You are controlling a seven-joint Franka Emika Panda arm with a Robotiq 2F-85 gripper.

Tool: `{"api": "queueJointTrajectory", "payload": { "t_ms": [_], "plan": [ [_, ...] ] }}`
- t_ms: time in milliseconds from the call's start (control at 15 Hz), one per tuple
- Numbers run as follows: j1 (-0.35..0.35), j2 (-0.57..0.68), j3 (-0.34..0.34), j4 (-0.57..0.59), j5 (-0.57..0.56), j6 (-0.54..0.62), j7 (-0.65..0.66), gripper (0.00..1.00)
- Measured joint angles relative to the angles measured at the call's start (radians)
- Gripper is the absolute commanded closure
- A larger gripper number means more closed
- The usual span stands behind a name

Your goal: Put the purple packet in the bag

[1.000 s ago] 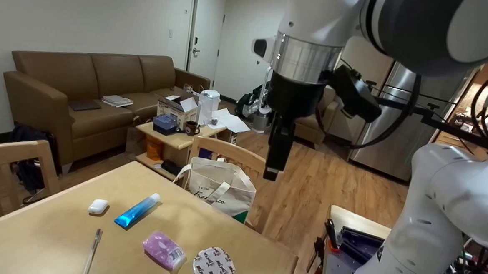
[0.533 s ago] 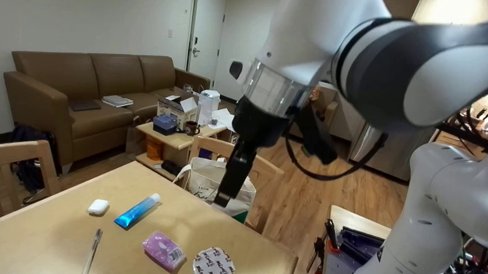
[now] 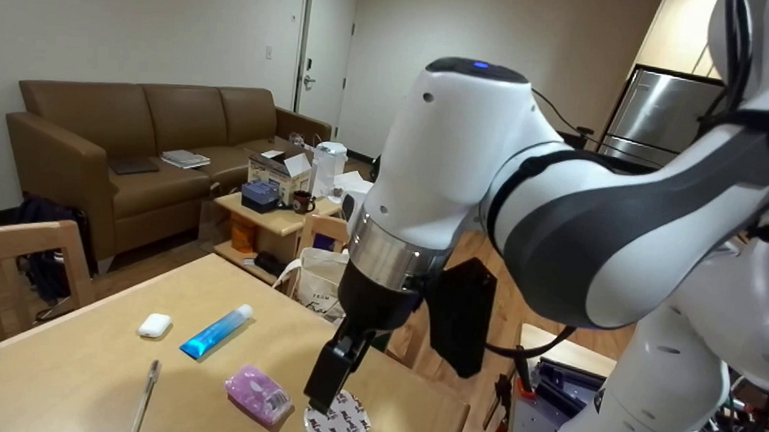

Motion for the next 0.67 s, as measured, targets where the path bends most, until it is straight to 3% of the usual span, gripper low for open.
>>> {"api": "queueJointTrajectory", "payload": {
  "t_ms": [133, 400, 533, 667],
  "plan": [
    [-0.063, 0.001, 0.046, 0.004, -0.168, -0.007, 0.154, 0.00],
    [-0.291, 0.041, 0.212, 0.031, -0.515, -0.033, 0.455, 0.00],
    [-0.360, 0.104, 0.238, 0.062, -0.637, -0.056, 0.563, 0.00],
    [-0.396, 0.192, 0.234, 0.102, -0.681, -0.060, 0.597, 0.00]
  ]
}}
